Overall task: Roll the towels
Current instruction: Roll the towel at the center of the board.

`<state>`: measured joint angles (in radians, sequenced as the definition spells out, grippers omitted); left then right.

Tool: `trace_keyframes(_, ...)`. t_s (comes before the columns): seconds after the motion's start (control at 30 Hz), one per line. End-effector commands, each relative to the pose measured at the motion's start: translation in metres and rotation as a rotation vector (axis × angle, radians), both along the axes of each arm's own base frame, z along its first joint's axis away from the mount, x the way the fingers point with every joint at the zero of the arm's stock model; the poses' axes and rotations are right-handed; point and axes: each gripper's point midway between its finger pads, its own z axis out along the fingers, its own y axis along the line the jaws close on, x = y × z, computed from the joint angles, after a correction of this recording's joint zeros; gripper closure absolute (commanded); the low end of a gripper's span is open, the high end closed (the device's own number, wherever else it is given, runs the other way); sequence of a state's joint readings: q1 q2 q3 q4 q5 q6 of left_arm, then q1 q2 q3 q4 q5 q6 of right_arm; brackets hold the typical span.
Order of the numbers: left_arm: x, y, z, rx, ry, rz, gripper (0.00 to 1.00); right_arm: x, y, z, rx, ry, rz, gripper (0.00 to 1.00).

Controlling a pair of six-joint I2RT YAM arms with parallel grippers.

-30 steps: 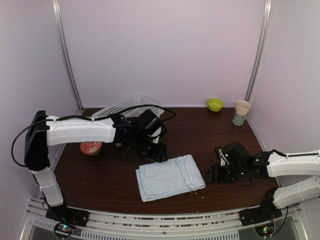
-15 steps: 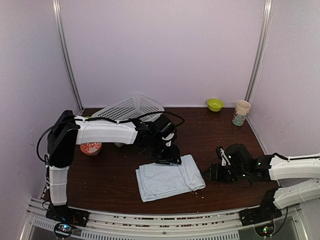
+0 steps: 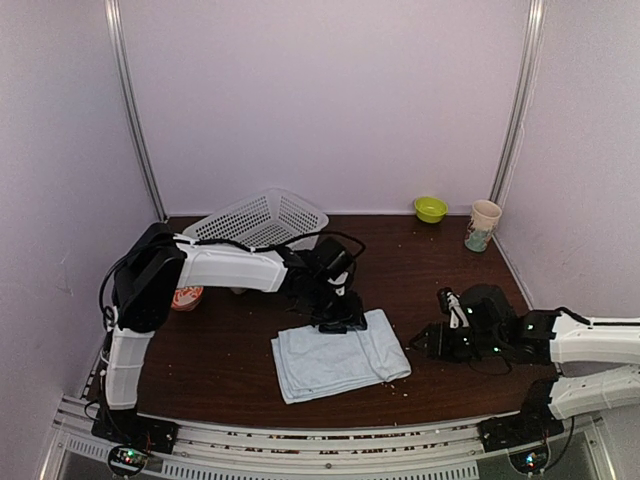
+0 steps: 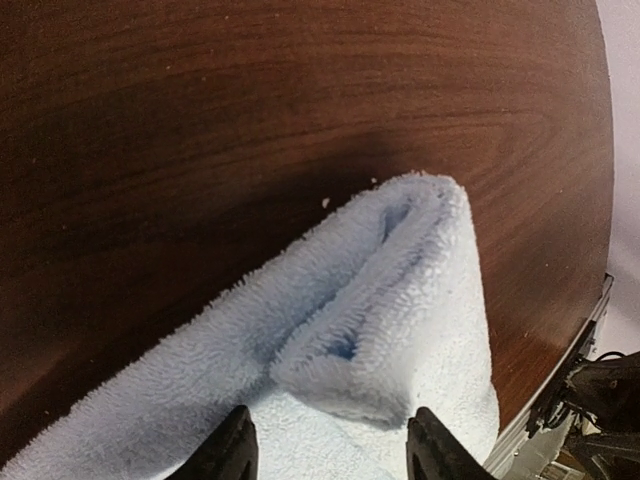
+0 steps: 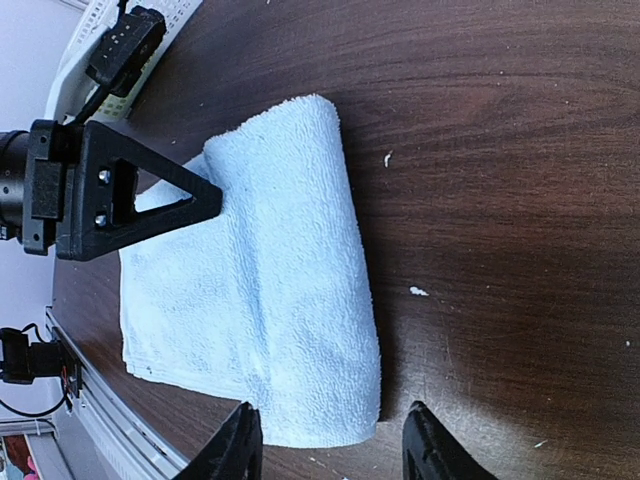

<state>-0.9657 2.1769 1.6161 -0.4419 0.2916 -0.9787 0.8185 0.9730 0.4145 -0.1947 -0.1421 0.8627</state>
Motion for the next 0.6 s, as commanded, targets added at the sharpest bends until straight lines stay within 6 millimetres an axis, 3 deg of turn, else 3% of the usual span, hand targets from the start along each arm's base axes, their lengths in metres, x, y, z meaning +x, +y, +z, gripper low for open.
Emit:
trace_keyframes(0.0, 0.014, -0.017, 0.010, -0.072, -0.003, 0.013, 0.51, 0.004, -0.004, 0.009, -0.010, -0.020, -0.006, 0.52)
trace_keyframes(0.1, 0.015, -0.021, 0.007, -0.080, 0.006, 0.006, 0.57, 0.004, -0.006, 0.007, -0.014, -0.017, -0.006, 0.52)
trace_keyframes(0.27, 0.017, -0.026, 0.010, -0.105, 0.009, 0.006, 0.77, 0.003, -0.009, 0.005, -0.022, -0.017, -0.004, 0.52)
trace_keyframes(0.47, 0.020, -0.033, 0.031, -0.161, -0.028, 0.000, 0.97, 0.005, -0.010, 0.002, -0.022, -0.013, -0.004, 0.52)
trace_keyframes(0.57, 0.023, -0.038, 0.048, -0.216, -0.062, -0.007, 1.00, 0.005, -0.008, 0.002, -0.017, -0.009, 0.005, 0.52)
